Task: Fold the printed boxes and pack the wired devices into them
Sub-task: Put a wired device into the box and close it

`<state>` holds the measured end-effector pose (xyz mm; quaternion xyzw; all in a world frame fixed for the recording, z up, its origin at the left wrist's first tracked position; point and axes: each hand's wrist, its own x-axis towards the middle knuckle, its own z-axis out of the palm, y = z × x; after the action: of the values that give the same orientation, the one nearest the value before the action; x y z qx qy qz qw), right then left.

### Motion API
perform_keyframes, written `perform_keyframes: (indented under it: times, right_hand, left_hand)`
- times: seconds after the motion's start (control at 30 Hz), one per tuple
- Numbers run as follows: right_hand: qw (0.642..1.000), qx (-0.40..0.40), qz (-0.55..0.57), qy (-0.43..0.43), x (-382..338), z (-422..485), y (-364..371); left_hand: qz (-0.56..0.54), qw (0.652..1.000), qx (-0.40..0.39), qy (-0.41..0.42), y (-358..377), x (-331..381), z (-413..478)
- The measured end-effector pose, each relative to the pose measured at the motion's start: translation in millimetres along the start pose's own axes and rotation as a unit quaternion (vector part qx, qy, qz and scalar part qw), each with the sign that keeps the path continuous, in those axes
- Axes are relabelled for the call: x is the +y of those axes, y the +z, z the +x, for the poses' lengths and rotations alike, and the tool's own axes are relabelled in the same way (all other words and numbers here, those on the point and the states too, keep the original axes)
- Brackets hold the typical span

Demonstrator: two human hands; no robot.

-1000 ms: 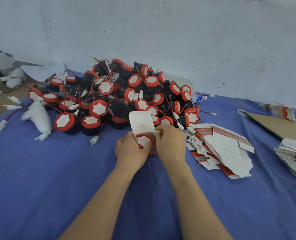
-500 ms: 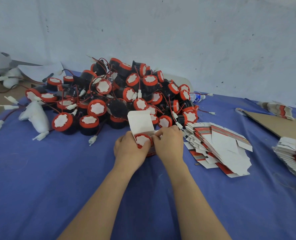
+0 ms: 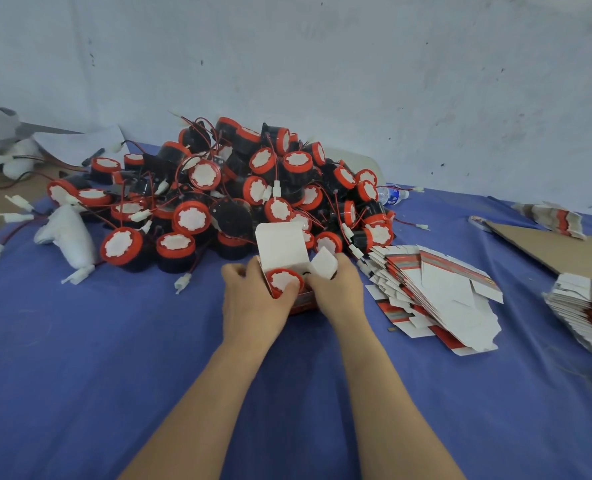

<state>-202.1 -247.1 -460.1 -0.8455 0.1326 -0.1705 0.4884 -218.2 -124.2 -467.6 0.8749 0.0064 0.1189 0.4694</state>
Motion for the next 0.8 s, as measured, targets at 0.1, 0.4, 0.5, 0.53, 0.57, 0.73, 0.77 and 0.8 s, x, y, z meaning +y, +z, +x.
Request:
perform_keyframes:
  times: [0.1, 0.4, 0.5, 0.53, 0.57, 0.73, 0.77, 0.8]
  right_hand:
    - [0.993, -0.028, -0.046, -0.101, 1, -8, -2]
    - [0.988, -0.129, 0.065, -0.057, 3, -13, -16]
    - [0.988, -0.123, 0.085, -0.025, 5, -13, -13]
    - [0.986, -0.125, 0.108, -0.012, 5, -13, -13]
    - [0.983, -0.131, 0.127, -0.005, 6, -13, -13]
    - [0.98, -0.147, 0.129, -0.043, 6, -12, -14]
    - [0.979, -0.147, 0.13, -0.05, 5, -13, -14]
    - [0.98, -0.148, 0.125, -0.054, 4, -13, -13]
  left_hand:
    - [-0.075, 0.996, 0.032, 0.026, 0, -1, 2]
    - [-0.147, 0.986, -0.03, 0.077, -4, -13, 9]
    - [-0.181, 0.978, -0.075, 0.064, -6, -13, 9]
    - [-0.197, 0.976, -0.073, 0.054, -7, -12, 9]
    - [-0.207, 0.975, -0.071, 0.044, -7, -11, 9]
    - [-0.224, 0.972, -0.068, 0.015, -6, -12, 14]
    - [-0.221, 0.973, -0.066, 0.013, -5, -13, 14]
    - [-0.217, 0.974, -0.064, 0.012, -4, -13, 14]
